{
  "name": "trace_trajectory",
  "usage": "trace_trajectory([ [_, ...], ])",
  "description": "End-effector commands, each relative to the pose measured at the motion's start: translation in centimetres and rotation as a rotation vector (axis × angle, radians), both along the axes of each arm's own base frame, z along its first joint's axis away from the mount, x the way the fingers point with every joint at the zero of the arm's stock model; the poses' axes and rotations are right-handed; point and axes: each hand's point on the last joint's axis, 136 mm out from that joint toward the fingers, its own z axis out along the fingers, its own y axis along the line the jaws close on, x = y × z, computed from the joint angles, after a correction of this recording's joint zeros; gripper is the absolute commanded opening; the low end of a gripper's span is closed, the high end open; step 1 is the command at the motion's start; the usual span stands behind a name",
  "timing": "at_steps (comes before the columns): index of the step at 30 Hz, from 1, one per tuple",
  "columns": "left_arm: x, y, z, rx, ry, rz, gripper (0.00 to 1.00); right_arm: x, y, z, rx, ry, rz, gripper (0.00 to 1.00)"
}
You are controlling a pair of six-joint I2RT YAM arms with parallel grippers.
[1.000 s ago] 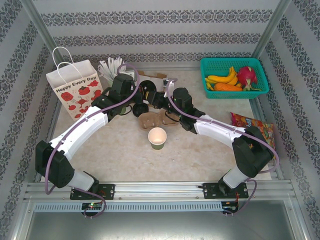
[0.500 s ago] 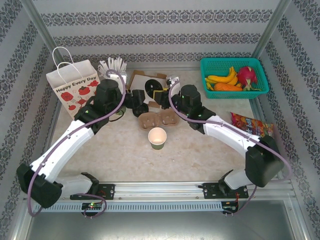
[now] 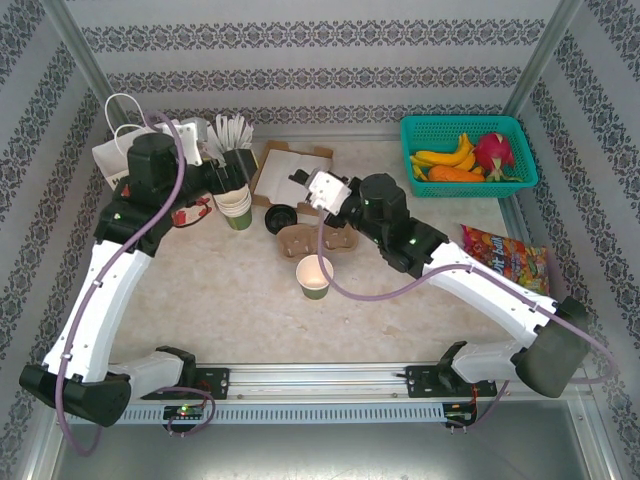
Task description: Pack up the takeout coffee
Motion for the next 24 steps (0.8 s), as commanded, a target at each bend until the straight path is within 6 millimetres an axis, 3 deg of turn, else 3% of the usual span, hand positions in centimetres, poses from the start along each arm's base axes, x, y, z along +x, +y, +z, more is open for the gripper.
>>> trace_trajectory([
  [1, -2.4, -1.3, -0.8, 0.010, 0.110, -0.135, 1.00, -0.3, -0.3, 2.5, -0.293, -0.286, -0.011, 0.10],
  [5, -2.9, -1.0, -2.0, 0.094, 0.166, -0.162, 1.00, -0.7, 1.1, 2.4, -0.556, -0.473, 0.000, 0.06],
  [9, -4.1, -1.9, -2.3, 0.120, 0.223, -0.266, 1.00, -1.9, 3.3, 2.0, -0.721, -0.665, 0.074, 0.07],
  [13, -5.1, -2.5, -2.6, 0.142, 0.269, -0.349, 1.00, -3.1, 4.8, 1.8, -0.785, -0.805, 0.152, 0.07],
  [24, -7.0, -3.3, -2.5, 0.136, 0.275, -0.450, 0.95, -6.1, 6.3, 1.1, -0.871, -1.123, 0.324, 0.06],
])
